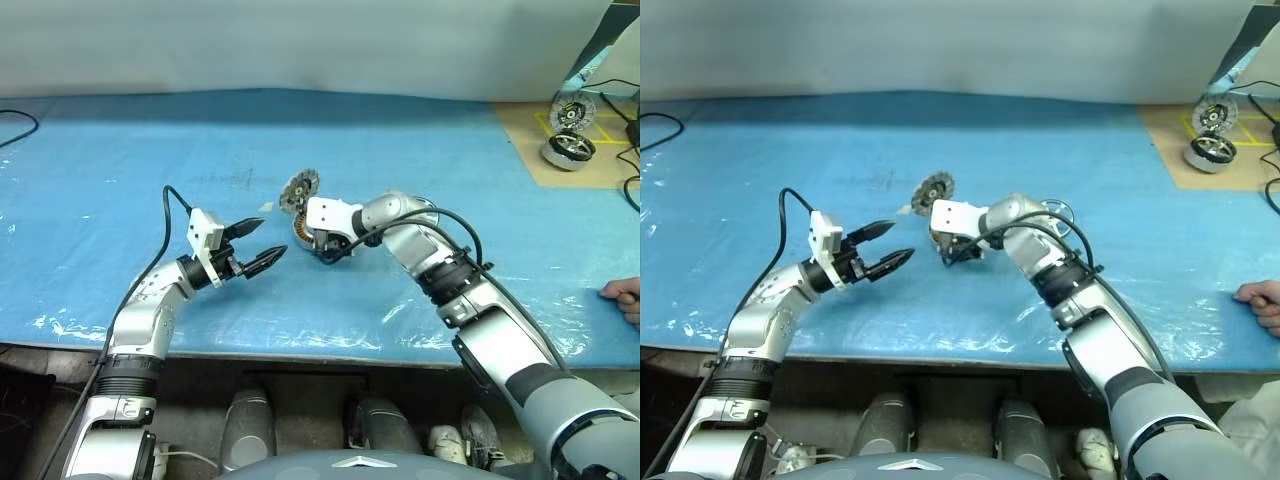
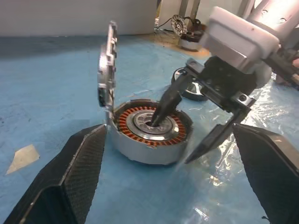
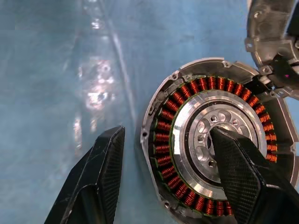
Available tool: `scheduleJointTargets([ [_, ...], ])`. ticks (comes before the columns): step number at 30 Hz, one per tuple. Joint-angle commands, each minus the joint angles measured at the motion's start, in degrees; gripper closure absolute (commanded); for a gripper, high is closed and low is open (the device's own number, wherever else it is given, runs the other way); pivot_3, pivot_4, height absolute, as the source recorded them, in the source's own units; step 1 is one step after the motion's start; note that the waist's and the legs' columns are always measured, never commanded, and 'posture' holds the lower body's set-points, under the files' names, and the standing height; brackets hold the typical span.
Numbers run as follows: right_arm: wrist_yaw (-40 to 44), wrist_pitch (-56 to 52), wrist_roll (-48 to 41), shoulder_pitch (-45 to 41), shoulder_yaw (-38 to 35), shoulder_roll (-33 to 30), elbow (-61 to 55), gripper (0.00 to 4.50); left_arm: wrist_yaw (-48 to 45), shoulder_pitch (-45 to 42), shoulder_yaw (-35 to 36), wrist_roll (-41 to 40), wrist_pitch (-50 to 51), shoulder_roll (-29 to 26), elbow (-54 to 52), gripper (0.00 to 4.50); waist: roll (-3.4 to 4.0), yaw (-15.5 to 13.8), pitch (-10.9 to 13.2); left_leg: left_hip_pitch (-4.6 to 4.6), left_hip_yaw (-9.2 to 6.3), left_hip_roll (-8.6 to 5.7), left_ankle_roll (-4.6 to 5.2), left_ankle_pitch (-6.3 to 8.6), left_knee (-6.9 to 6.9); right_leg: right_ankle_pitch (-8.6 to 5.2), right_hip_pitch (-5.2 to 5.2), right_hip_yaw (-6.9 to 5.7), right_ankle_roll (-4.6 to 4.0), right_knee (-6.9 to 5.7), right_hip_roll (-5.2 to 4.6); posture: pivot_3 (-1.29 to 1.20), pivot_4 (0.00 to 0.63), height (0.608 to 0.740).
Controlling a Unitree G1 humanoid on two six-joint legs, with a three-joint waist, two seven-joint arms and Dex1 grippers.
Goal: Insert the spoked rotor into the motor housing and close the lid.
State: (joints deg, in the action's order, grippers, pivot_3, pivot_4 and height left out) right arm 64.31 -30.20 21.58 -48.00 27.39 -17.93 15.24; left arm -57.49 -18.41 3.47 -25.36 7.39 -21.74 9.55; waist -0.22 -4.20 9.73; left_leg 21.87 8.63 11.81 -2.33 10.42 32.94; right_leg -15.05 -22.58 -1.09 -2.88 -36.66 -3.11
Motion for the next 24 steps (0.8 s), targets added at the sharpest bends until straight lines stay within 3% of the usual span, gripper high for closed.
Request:
scheduleJointTargets([
  [1, 1.89, -8.89, -0.37, 2.79, 2.12, -0.24, -6.19, 1.50, -1.29, -2.31, -0.22, -0.03, -0.95, -0.05, 1.28, 0.00, 0.00, 0.08, 0.00, -0.04, 0.00, 0.00, 0.00, 0.00, 0.00, 0.00, 0.02, 0.02, 0.00, 0.00, 0.00, 0.00, 0.150, 0.740],
  [11, -6.39, -19.46, -2.92, -1.62, 1.09, 8.71, 0.73, 1.50, -2.46, -3.92, -0.89, 0.21, -1.24, 0.07, 3.05, 0.00, 0.00, 1.37, 0.00, -0.26, 0.02, -0.02, -0.02, 0.00, -0.27, -0.02, 0.01, 0.18, -0.02, 0.03, 0.03, 0.00, 0.150, 0.740],
  [24, -11.52, -29.96, -10.07, -10.93, -4.41, 14.54, 10.70, 1.50, -2.08, -2.71, -0.32, -0.59, -0.07, -0.14, 1.49, 0.00, 0.03, 1.77, 0.02, -0.76, 0.08, -0.07, -0.04, -0.01, -0.70, -0.03, 0.02, 0.64, -0.03, 0.07, 0.03, 0.00, 0.150, 0.740],
])
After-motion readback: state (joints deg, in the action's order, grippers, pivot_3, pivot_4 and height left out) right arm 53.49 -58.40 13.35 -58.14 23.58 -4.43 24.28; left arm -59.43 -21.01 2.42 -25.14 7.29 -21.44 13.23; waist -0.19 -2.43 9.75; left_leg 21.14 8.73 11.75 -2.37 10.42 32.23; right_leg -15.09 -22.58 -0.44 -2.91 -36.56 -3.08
